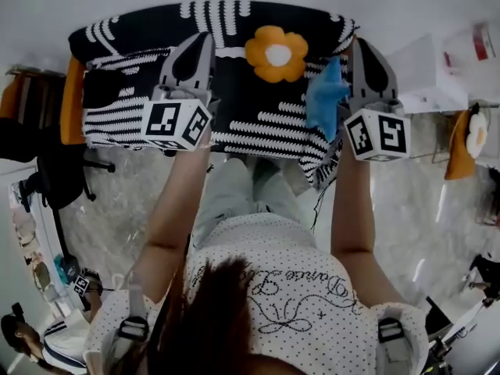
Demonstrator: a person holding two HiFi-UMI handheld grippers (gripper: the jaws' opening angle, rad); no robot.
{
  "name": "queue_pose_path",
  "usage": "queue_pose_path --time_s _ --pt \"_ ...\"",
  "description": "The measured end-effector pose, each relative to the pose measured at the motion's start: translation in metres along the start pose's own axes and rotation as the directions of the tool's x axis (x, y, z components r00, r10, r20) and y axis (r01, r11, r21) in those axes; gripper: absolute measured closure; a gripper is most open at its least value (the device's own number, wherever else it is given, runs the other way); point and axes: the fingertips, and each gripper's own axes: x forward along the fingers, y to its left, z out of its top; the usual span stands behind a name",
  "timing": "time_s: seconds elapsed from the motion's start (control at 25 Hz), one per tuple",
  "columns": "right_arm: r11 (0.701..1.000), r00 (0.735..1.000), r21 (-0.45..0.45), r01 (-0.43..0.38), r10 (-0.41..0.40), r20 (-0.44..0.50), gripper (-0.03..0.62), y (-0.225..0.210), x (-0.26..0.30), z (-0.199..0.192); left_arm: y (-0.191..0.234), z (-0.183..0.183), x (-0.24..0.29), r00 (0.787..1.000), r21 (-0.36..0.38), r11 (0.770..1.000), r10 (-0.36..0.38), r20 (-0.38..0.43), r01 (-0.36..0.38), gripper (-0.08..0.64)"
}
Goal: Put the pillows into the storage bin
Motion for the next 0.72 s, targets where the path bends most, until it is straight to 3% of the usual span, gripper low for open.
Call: queue_pose_path --time_s 0.24,0.72 --pt "1.000 0.999 0.019 -0.019 0.020 -0.042 0.581 -0.010 0.048 -0.027 0.025 -0.017 0.043 1.000 -0.006 1.000 0.008 -0.020 -0.008 0.555" --pt "0.994 0.988 0.056 0.095 -0.087 -0.130 0.581 -0.010 0.142 -0.091 0.111 -0.069 0.129 0.992 -0.046 0.995 -0.093 -0.087 0.089 0.555"
